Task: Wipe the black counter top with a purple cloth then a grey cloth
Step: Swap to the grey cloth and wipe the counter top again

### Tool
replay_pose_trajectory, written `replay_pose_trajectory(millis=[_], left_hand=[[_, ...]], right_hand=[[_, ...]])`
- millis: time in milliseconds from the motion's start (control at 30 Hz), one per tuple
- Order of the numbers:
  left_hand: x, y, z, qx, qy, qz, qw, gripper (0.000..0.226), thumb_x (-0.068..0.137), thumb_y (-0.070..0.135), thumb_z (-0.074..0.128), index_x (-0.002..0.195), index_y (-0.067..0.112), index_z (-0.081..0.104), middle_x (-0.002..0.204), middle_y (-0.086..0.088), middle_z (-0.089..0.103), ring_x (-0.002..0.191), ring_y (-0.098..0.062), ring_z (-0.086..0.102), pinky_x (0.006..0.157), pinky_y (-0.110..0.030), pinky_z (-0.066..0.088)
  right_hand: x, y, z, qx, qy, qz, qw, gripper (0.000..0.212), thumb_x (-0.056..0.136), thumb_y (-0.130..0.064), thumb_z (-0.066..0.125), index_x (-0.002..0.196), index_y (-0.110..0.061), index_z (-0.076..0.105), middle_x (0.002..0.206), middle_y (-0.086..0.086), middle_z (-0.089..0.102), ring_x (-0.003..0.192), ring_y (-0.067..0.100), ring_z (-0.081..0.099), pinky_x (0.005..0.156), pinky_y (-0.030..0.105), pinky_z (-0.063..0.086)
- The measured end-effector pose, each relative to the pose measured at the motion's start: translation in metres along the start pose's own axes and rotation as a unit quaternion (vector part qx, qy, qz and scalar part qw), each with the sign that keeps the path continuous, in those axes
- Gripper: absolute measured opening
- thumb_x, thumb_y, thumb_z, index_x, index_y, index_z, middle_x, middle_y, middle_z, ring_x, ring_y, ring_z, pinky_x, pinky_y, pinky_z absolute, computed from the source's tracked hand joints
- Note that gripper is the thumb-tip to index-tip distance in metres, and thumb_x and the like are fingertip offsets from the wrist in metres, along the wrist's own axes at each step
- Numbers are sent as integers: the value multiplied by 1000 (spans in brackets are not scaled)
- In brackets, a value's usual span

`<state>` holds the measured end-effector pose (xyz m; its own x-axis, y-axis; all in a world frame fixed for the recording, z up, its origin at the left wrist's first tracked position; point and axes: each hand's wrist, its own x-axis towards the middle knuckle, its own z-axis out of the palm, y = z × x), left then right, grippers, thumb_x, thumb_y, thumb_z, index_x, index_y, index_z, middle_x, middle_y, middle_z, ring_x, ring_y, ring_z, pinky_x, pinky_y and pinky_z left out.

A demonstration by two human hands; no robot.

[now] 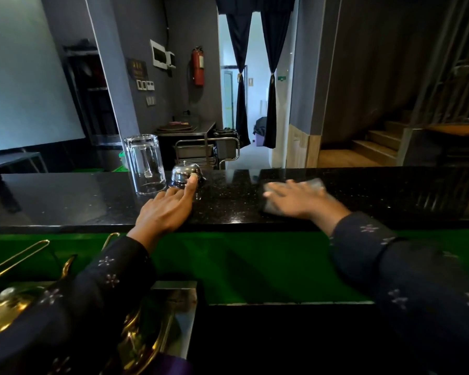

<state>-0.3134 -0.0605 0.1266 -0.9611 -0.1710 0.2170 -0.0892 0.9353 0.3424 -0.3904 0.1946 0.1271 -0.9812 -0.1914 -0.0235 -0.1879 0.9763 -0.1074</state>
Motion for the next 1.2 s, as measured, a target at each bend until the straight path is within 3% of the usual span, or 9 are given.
replay_pose_trajectory(millis=[133,267,367,667,733,867,967,1067,1200], left_hand=[[4,-5,4,24,-38,37,998,97,78,78,-8,142,22,39,153,-7,32,141,-24,28,112,-43,20],[8,-21,-2,99,-115,90,984,100,72,85,-2,152,25,10,160,0,4,147,-13,1,119,-37,-2],[10,-46,-12,118,-115,102,981,109,64,90,-4,152,26,6,160,3,0,146,-9,-3,119,-35,-4],[16,-54,-12,54,-142,73,986,126,49,96,-10,152,25,9,160,0,4,147,-12,0,120,-37,-1],[13,-52,-14,41,-141,74,986,118,56,92,-11,152,26,10,160,0,5,146,-10,0,119,-35,-2],[9,-47,-16,-19,-129,56,990,70,90,62,-4,150,28,6,160,1,6,146,-10,3,114,-30,-1],[13,-50,-14,-43,-132,52,989,69,91,59,-6,151,29,9,160,3,8,146,-10,4,112,-26,0],[19,-55,-12,-59,-130,33,989,78,85,67,-10,150,32,16,159,3,11,147,-13,7,114,-32,3],[24,-52,-14,-92,-132,10,987,82,84,69,-11,149,33,23,158,6,16,147,-17,8,117,-40,3]], right_hand=[[2,46,-8,-26,-10,103,994,60,92,-68,9,149,-49,5,163,3,1,148,35,4,114,63,2],[3,33,-8,-19,-16,122,992,61,93,-67,9,150,-47,4,163,4,-2,148,36,1,114,63,0],[4,16,-13,-16,-16,131,991,61,94,-65,8,151,-44,4,163,6,-4,147,38,-1,114,64,0],[-7,-131,17,9,-4,-80,997,62,93,-64,11,151,-43,7,162,9,-2,147,37,-4,112,64,-9],[-14,-122,18,4,-6,-116,993,61,92,-67,9,150,-46,6,163,4,-2,148,33,-3,113,62,-8],[-14,-77,10,-2,-10,-107,994,59,91,-69,7,148,-51,5,163,-1,-1,149,28,0,116,58,-4],[-2,-59,4,-6,-23,-25,999,61,92,-69,9,149,-49,5,163,1,-3,149,31,-1,115,60,-4],[10,-86,5,0,-13,46,999,63,94,-64,10,152,-40,4,162,12,-7,146,42,-7,111,68,-7],[7,-171,19,0,-10,-5,1000,66,94,-59,14,153,-33,4,159,21,-9,143,49,-10,105,73,-12]])
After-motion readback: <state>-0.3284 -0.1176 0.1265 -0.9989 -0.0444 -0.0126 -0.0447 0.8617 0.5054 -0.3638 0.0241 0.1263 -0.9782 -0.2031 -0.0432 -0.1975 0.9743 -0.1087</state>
